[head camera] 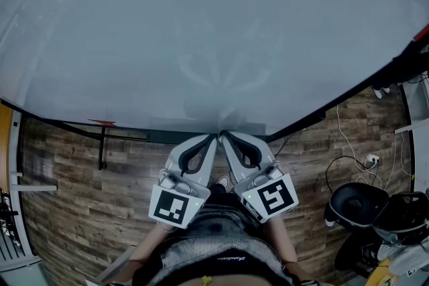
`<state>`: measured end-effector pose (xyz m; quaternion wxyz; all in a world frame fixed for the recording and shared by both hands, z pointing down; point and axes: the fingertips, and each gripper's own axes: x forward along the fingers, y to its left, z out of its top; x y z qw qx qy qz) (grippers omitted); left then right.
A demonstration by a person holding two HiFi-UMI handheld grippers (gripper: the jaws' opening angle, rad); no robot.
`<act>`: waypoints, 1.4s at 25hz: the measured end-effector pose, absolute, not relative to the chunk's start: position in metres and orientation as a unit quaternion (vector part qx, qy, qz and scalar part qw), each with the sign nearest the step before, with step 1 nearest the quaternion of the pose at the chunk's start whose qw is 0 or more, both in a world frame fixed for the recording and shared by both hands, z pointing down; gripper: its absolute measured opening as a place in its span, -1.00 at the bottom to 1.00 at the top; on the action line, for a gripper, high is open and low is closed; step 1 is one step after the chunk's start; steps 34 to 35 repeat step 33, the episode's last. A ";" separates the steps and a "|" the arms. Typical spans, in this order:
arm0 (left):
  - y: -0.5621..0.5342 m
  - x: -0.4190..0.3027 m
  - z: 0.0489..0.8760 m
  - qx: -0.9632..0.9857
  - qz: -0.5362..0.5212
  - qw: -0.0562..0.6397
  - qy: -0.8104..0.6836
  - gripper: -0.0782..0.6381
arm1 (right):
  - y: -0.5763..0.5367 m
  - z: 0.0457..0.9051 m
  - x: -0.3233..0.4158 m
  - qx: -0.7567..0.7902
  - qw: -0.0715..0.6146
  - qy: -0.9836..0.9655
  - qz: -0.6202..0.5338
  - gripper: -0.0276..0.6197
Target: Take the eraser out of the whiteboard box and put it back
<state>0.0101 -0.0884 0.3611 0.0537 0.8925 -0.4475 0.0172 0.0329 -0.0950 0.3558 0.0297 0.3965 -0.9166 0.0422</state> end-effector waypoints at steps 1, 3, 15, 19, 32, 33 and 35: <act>-0.089 0.010 0.361 0.893 0.018 0.054 -0.447 -0.78 | -0.096 0.356 0.033 0.397 0.031 -0.916 0.042 -0.91; -0.090 0.010 0.362 0.893 0.020 0.054 -0.446 -0.78 | -0.097 0.356 0.033 0.396 0.032 -0.917 0.042 -0.91; -0.087 0.013 0.367 0.894 0.026 0.057 -0.444 -0.78 | -0.093 0.361 0.033 0.394 0.041 -0.917 0.048 -0.91; -0.088 0.015 0.367 0.894 0.027 0.054 -0.444 -0.78 | -0.093 0.362 0.036 0.394 0.044 -0.917 0.047 -0.91; -0.092 0.011 0.370 0.892 0.032 0.057 -0.447 -0.78 | -0.098 0.367 0.036 0.396 0.057 -0.915 0.053 -0.91; -0.093 0.011 0.370 0.893 0.032 0.057 -0.446 -0.78 | -0.098 0.366 0.036 0.396 0.057 -0.915 0.054 -0.91; -0.093 0.011 0.370 0.893 0.032 0.057 -0.446 -0.78 | -0.098 0.366 0.036 0.396 0.057 -0.915 0.054 -0.91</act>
